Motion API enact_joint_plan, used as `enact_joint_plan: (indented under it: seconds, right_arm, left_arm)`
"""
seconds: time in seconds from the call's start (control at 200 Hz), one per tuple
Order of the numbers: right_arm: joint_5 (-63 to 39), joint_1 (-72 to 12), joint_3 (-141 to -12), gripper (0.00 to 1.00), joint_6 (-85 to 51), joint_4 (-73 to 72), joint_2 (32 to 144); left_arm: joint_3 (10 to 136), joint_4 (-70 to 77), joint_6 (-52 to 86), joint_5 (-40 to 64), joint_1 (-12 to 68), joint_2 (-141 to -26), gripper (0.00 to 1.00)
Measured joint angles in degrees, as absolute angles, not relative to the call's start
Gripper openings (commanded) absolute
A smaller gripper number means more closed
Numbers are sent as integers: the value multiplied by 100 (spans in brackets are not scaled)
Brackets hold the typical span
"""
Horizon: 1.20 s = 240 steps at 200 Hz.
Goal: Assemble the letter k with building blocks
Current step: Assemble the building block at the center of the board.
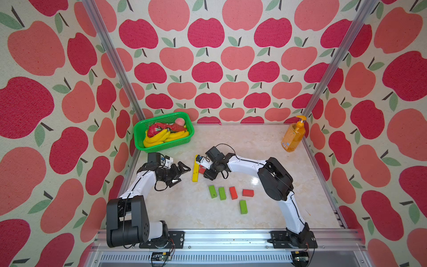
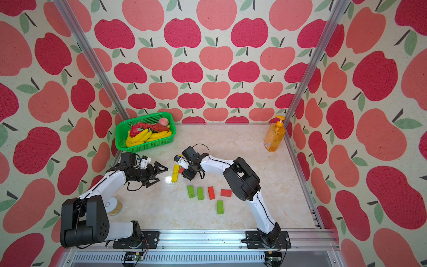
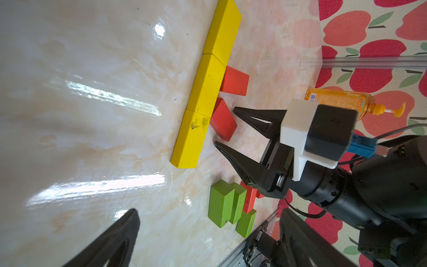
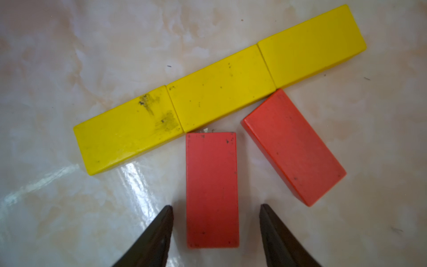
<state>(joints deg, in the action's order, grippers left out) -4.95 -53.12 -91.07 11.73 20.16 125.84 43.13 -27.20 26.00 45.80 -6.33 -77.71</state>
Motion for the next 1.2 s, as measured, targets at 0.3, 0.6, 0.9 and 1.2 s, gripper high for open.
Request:
enact_joint_plan:
  seconds: [0.3,0.6,0.9,1.2]
  right_arm:
    - [-421,-5325,-8060,53,530,1931,11806]
    - [80,-5400,-8508,32,-816,2255,11926]
    - [235,-5437,-8766,31,-1487,2373,12206]
    - [314,-5437,-8855,31,-1621,2539,12267]
  left_arm:
    - [4313,-2718,2600,4582,-572,-7856,98]
    - [4324,-2718,2600,4584,-556,-7889,98]
    - [4383,-2716,2598,4582,-543,-7924,98]
    - [4383,-2716,2598,4582,-534,-7931,98]
